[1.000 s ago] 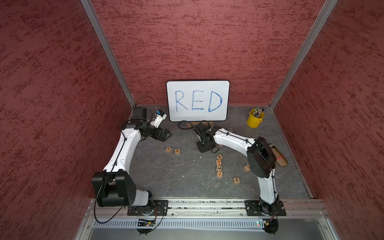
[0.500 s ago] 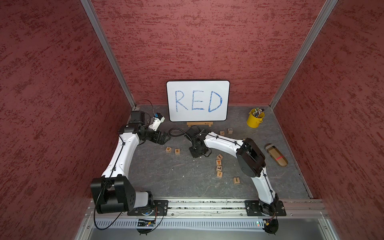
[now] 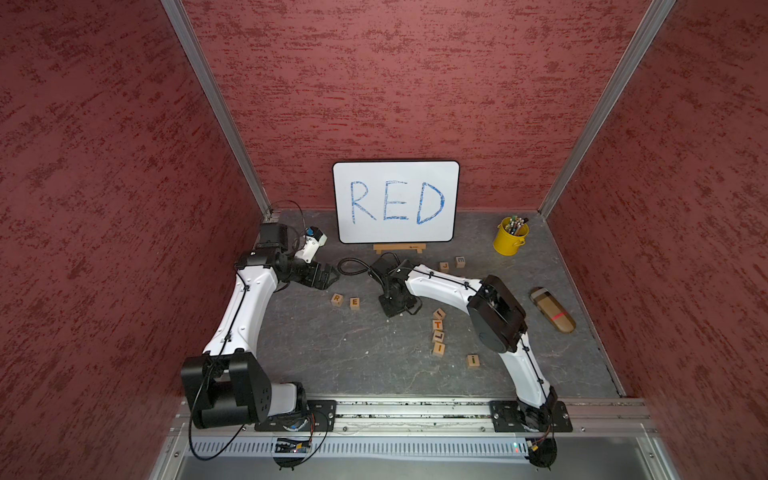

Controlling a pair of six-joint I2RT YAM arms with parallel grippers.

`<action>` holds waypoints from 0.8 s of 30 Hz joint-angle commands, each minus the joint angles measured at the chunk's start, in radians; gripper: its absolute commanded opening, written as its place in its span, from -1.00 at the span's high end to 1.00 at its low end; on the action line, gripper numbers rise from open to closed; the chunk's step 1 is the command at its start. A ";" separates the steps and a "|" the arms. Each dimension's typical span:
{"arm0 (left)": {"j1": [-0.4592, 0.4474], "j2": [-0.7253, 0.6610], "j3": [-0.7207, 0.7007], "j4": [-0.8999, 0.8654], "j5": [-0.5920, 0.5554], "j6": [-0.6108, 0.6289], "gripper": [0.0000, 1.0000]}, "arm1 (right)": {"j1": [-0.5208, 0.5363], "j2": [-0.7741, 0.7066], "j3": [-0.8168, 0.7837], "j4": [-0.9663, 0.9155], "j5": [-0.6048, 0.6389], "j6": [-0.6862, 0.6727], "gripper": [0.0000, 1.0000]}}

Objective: Assemble the uppercase word "red" with letter blocks
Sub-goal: Place the letter block at the center of the board.

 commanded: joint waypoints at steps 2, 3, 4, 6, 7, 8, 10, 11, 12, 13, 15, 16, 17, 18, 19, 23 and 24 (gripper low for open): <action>0.007 -0.032 0.015 -0.014 0.013 0.001 -0.99 | 0.002 -0.017 0.039 0.008 0.037 0.018 0.01; 0.008 -0.032 0.017 -0.014 0.014 0.002 -1.00 | 0.002 -0.024 0.042 0.006 0.039 0.016 0.00; 0.008 -0.032 0.019 -0.014 0.015 0.002 -0.99 | 0.002 -0.033 0.044 0.006 0.040 0.017 -0.01; 0.008 -0.027 0.026 -0.017 0.016 0.002 -0.99 | 0.001 -0.051 0.044 0.009 0.049 0.015 -0.02; 0.008 -0.022 0.033 -0.021 0.016 -0.001 -0.99 | -0.001 -0.061 0.045 0.011 0.052 0.014 -0.02; 0.008 -0.017 0.040 -0.026 0.017 -0.003 -0.99 | -0.002 -0.070 0.045 0.013 0.051 0.010 -0.03; 0.008 -0.003 0.057 -0.038 0.018 -0.006 -0.99 | -0.007 -0.088 0.041 0.018 0.053 0.008 -0.03; 0.008 0.000 0.061 -0.040 0.017 -0.007 -0.99 | -0.010 -0.096 0.038 0.020 0.052 0.008 -0.03; 0.008 -0.002 0.063 -0.040 0.015 -0.008 -0.99 | -0.014 -0.104 0.035 0.020 0.055 0.011 -0.04; 0.008 -0.004 0.064 -0.038 0.013 -0.011 -0.99 | -0.020 -0.113 0.029 0.022 0.057 0.010 -0.04; 0.006 -0.006 0.066 -0.041 0.012 -0.012 -0.99 | -0.032 -0.139 0.012 0.035 0.056 0.009 -0.05; 0.004 -0.004 0.073 -0.046 0.011 -0.014 -0.99 | -0.039 -0.154 0.001 0.044 0.051 0.004 -0.04; 0.001 -0.003 0.077 -0.050 0.009 -0.014 -0.99 | -0.047 -0.171 -0.010 0.053 0.049 0.007 -0.05; -0.004 -0.001 0.085 -0.055 0.004 -0.015 -0.99 | -0.056 -0.190 -0.022 0.066 0.042 0.006 -0.05; -0.008 0.003 0.091 -0.059 0.003 -0.014 -0.99 | -0.065 -0.207 -0.034 0.079 0.037 0.006 -0.05; -0.042 0.018 0.116 -0.068 -0.013 -0.017 -0.99 | -0.114 -0.303 -0.096 0.150 0.035 0.009 -0.05; -0.057 0.023 0.120 -0.069 -0.015 -0.020 -0.99 | -0.132 -0.333 -0.122 0.176 0.035 0.014 -0.05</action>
